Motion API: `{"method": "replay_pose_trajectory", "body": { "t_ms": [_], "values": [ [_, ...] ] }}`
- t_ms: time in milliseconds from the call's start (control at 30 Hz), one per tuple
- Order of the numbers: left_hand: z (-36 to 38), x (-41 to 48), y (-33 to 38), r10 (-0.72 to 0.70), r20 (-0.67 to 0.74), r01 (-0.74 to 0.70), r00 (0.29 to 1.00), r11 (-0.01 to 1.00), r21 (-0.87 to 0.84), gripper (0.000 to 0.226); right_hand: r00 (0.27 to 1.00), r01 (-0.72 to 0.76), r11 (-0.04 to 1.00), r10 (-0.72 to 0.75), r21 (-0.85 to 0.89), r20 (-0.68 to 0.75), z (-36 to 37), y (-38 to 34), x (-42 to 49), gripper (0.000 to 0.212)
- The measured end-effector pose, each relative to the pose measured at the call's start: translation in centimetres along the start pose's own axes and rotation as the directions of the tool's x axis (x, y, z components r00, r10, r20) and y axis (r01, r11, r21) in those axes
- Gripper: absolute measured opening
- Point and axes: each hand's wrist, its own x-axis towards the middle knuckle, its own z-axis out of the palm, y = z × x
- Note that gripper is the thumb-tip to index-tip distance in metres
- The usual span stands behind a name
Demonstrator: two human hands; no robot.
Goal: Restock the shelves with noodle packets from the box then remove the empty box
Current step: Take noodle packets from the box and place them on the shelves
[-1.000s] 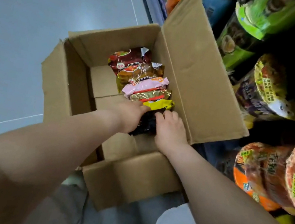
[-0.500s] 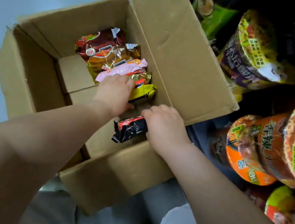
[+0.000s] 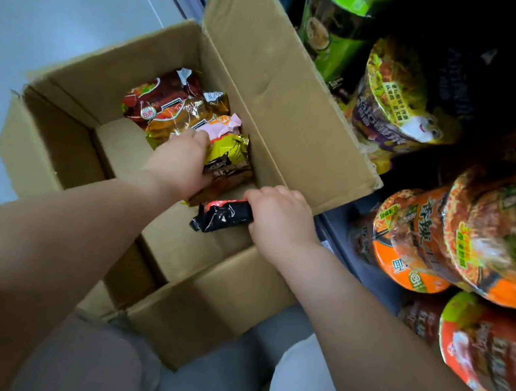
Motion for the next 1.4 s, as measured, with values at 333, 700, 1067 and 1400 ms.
{"method": "replay_pose_trajectory", "body": {
  "t_ms": [333,700,1067,1400],
  "values": [
    [-21.2,-13.7,0.5,-0.126,0.004,0.126,0.992,0.990,-0.063,0.055,0.979,-0.192,0.980,0.187,0.059,0.079,-18.4,-6.8,-8.8,0.030],
    [-40.8,-36.4,6.1,-0.290,-0.102,0.257,0.952,0.932,-0.256,0.048,0.988,-0.141,0.982,0.131,0.123,0.087,-40.7,-13.7,-24.4,0.030],
    [-44.8,-43.8,-5.4,-0.325,-0.248,0.218,0.913,0.900,-0.377,0.039,0.991,-0.136,0.991,0.136,0.005,-0.012,-45.4,-26.6,-25.9,0.024],
    [-50.5,-48.2,-23.9,-0.299,-0.305,0.208,0.904,0.932,-0.297,0.036,0.957,-0.233,0.958,0.256,0.165,-0.137,-43.9,-45.6,-19.2,0.020]
  ]
}}
